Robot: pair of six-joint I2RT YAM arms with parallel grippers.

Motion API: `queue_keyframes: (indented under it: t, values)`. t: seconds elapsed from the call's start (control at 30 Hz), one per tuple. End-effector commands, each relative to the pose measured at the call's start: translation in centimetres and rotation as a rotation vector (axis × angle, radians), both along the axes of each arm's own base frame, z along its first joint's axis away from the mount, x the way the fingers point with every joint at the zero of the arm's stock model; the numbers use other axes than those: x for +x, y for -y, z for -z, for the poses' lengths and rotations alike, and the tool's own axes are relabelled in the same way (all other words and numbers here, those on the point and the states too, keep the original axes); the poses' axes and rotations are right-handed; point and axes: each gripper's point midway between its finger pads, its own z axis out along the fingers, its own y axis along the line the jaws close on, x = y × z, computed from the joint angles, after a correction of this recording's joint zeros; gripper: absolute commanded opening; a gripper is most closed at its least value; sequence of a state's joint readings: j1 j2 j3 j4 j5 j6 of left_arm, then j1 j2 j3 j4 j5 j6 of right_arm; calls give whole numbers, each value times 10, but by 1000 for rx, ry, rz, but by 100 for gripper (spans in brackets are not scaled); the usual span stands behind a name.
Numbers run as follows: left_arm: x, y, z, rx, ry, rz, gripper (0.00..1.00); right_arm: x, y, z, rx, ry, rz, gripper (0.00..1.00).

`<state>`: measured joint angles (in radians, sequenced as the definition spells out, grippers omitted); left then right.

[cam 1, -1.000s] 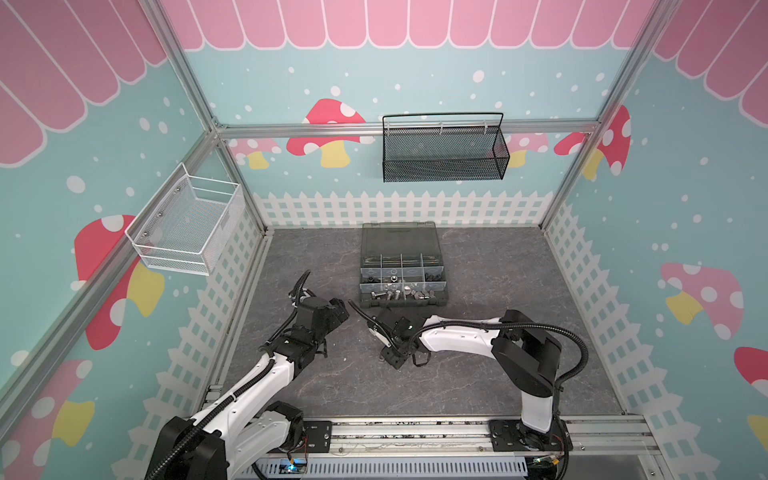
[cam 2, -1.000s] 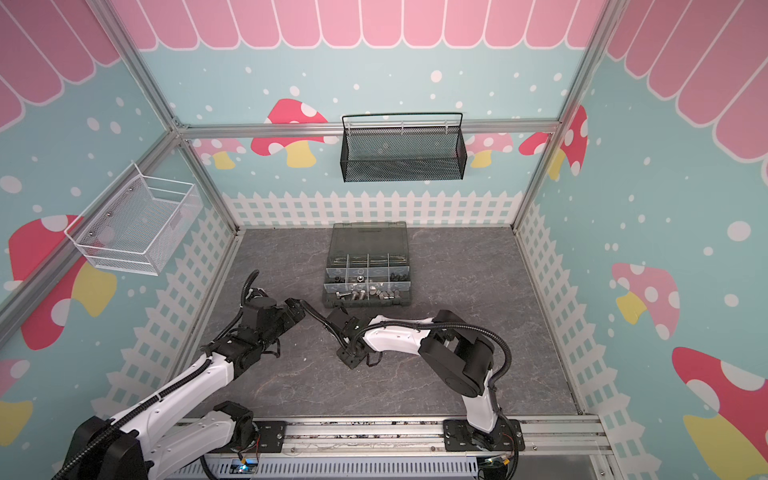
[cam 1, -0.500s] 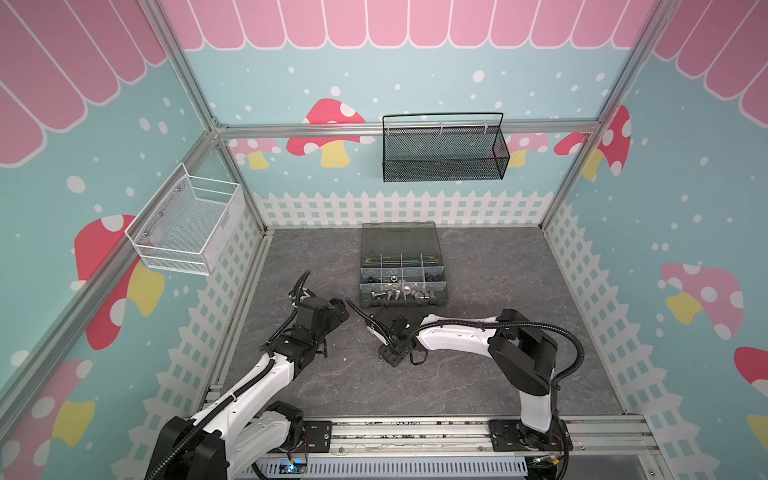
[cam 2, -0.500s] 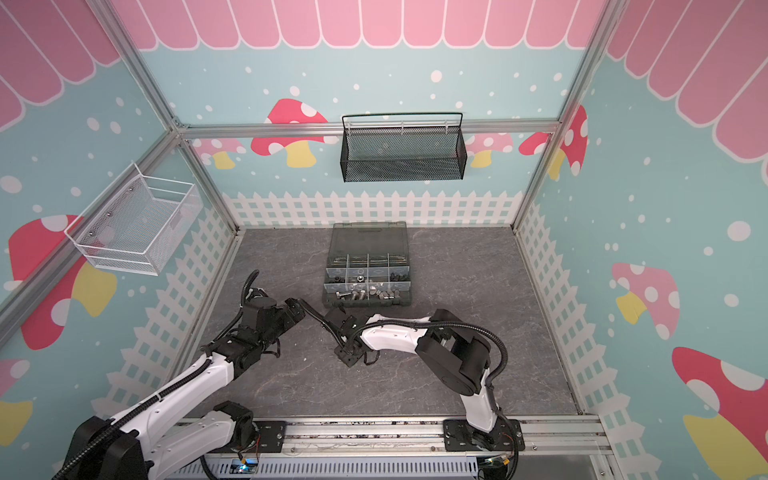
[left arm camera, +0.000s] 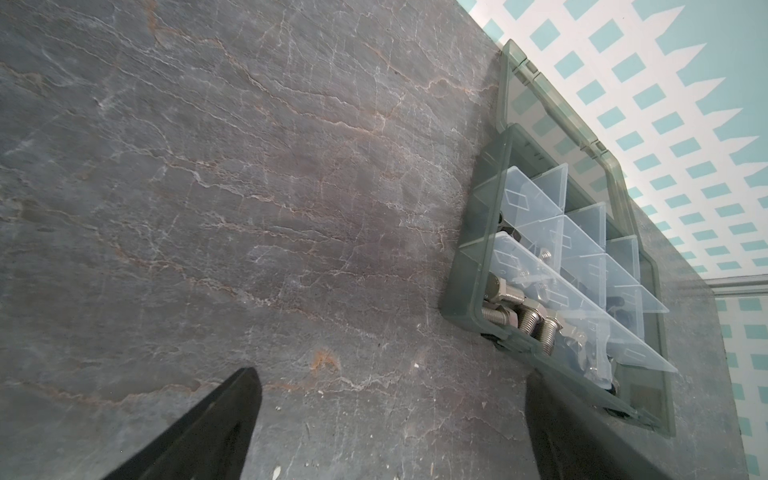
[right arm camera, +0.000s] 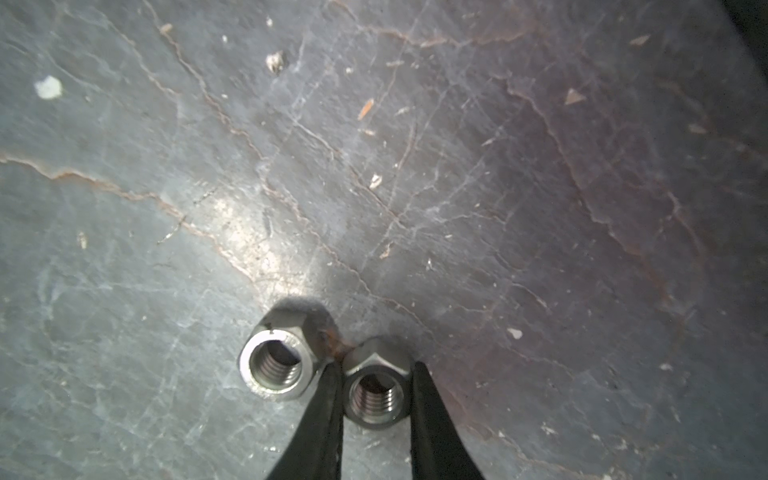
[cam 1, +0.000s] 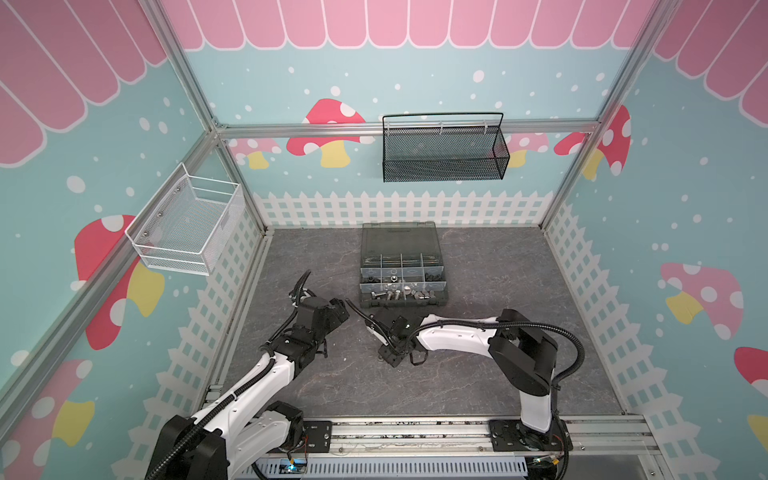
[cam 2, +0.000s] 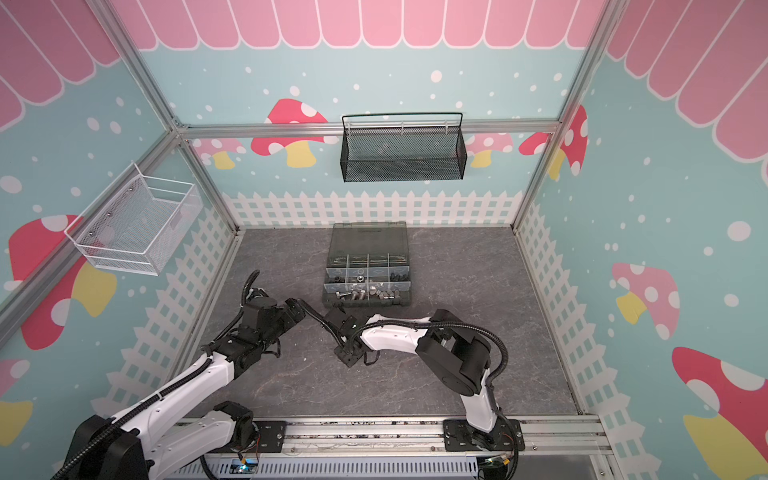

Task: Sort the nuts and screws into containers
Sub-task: 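Lower the right gripper and close it on a silver hex nut, then carry the silver nut with the right gripper into the organizer compartment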

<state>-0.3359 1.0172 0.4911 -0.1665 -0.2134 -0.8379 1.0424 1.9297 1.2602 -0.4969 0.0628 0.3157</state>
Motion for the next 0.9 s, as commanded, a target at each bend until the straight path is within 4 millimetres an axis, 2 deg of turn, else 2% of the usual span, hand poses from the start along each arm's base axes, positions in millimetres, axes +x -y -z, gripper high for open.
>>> queue_keyframes:
  t: [0.0,0.23,0.47,0.6,0.73,0.87]
  values:
    - [3,-2,-4,-13,14,-18,100,11,2,-30,41,40,25,13]
    - [3,-2,-3,-13,11,-19,100,41,7,-67,129,82,63,11]
    - [4,0,-3,-17,11,-14,100,97,21,-100,212,159,121,11]
    - [4,1,-4,-20,14,-10,100,133,31,-108,218,210,166,11]
    - [4,1,-5,-22,15,-8,100,163,32,-111,233,241,194,10]
    - [3,2,-2,-24,7,-5,100,190,27,-103,237,252,216,10]
